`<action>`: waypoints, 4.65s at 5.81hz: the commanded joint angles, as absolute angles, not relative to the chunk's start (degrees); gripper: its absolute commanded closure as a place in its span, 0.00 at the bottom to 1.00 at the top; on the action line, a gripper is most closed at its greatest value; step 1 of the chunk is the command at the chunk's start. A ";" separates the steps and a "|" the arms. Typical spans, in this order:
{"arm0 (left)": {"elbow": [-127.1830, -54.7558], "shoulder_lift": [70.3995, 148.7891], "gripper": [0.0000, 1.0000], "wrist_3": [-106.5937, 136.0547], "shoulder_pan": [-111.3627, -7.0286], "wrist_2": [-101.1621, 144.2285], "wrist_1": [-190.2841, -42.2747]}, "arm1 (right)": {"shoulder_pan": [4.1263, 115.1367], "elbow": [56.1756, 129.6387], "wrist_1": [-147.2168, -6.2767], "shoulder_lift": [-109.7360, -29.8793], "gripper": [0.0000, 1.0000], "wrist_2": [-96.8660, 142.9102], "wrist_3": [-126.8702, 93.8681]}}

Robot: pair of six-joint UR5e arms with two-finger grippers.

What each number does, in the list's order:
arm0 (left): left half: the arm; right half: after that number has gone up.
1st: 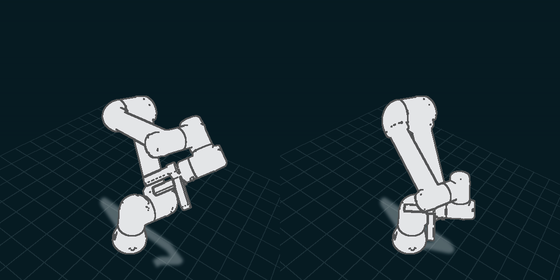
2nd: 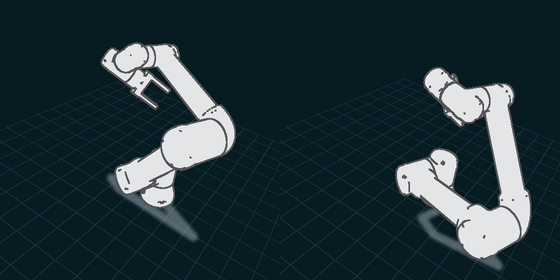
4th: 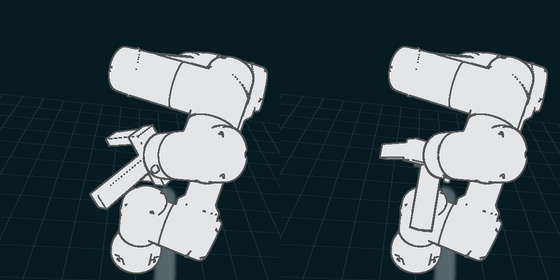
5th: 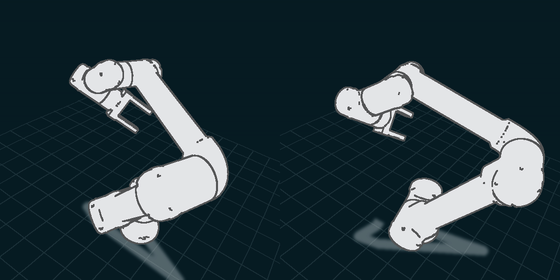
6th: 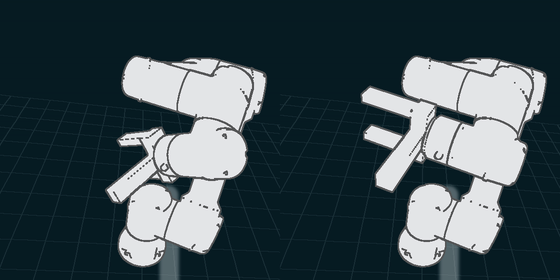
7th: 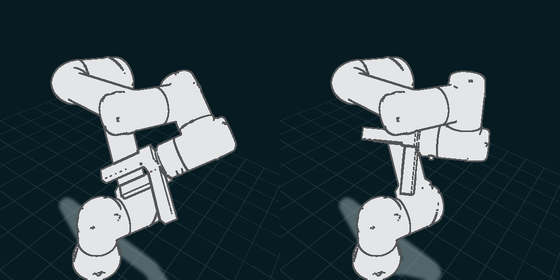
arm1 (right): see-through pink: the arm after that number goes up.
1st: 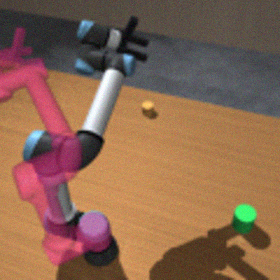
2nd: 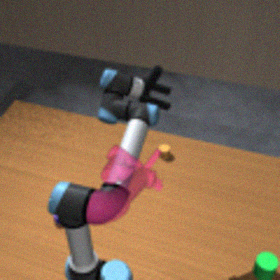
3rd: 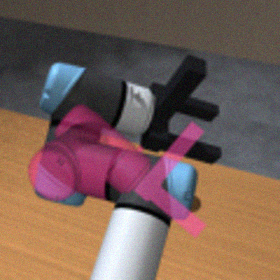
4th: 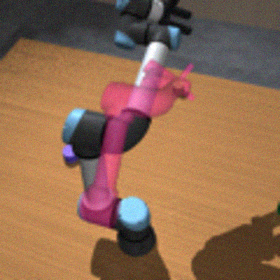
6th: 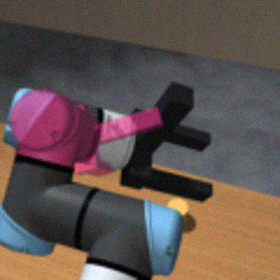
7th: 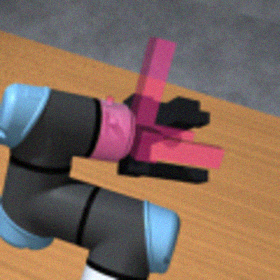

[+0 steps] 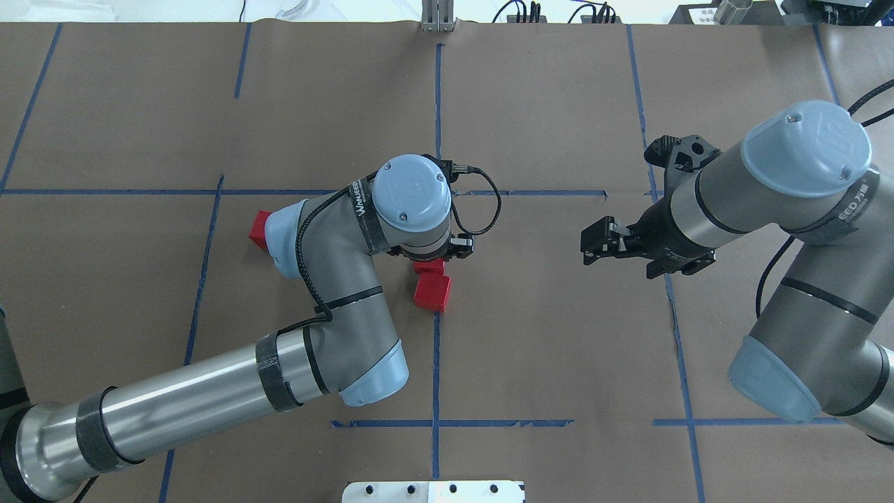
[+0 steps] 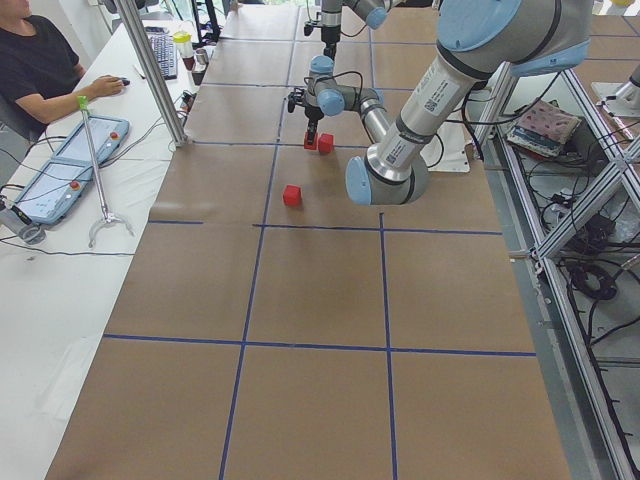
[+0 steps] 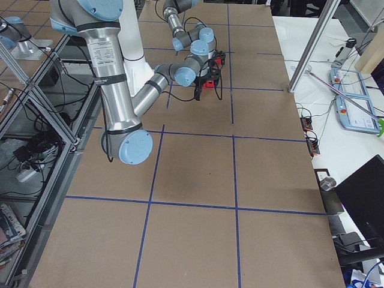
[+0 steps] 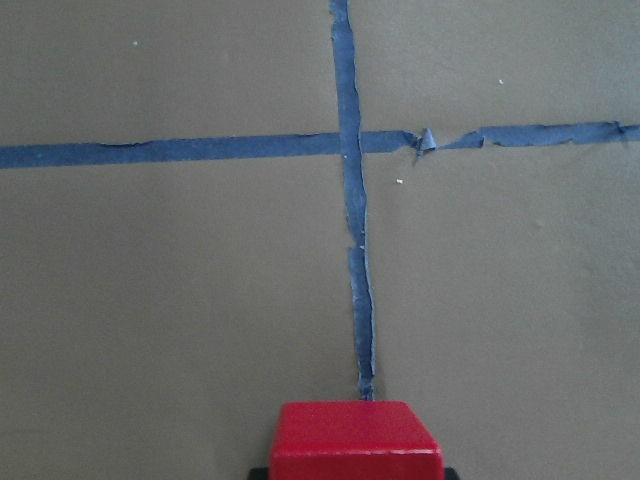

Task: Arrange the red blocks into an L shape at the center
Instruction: 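Carry the cube with the left gripper and place it beside the center cube, then lift the left gripper and move it over the last red cube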

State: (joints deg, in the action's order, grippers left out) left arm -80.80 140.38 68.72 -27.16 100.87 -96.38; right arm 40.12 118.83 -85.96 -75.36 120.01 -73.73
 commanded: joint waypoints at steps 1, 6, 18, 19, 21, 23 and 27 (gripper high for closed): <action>-80.68 140.36 0.99 68.73 -26.54 100.81 -96.33 | 40.08 118.74 -85.96 -75.41 0.00 119.97 -73.74; -80.86 140.36 0.34 68.73 -26.28 100.90 -96.42 | 40.08 118.56 -85.96 -75.32 0.00 120.06 -73.74; -91.45 120.15 0.05 48.34 -45.17 118.79 -96.67 | 39.99 118.39 -85.96 -75.76 0.00 120.06 -73.74; -90.62 120.06 0.05 48.17 -45.26 118.74 -97.46 | 39.82 118.21 -85.96 -75.67 0.00 119.97 -73.74; -89.21 119.89 0.04 48.25 -45.09 118.92 -97.65 | 39.73 118.04 -85.96 -75.41 0.00 119.97 -73.74; -88.86 118.66 0.03 48.95 -43.43 118.74 -100.02 | 39.55 118.04 -85.96 -75.15 0.00 119.88 -73.74; -88.42 118.91 0.16 48.35 -41.66 118.57 -100.11 | 39.11 118.04 -85.96 -74.97 0.00 119.88 -73.74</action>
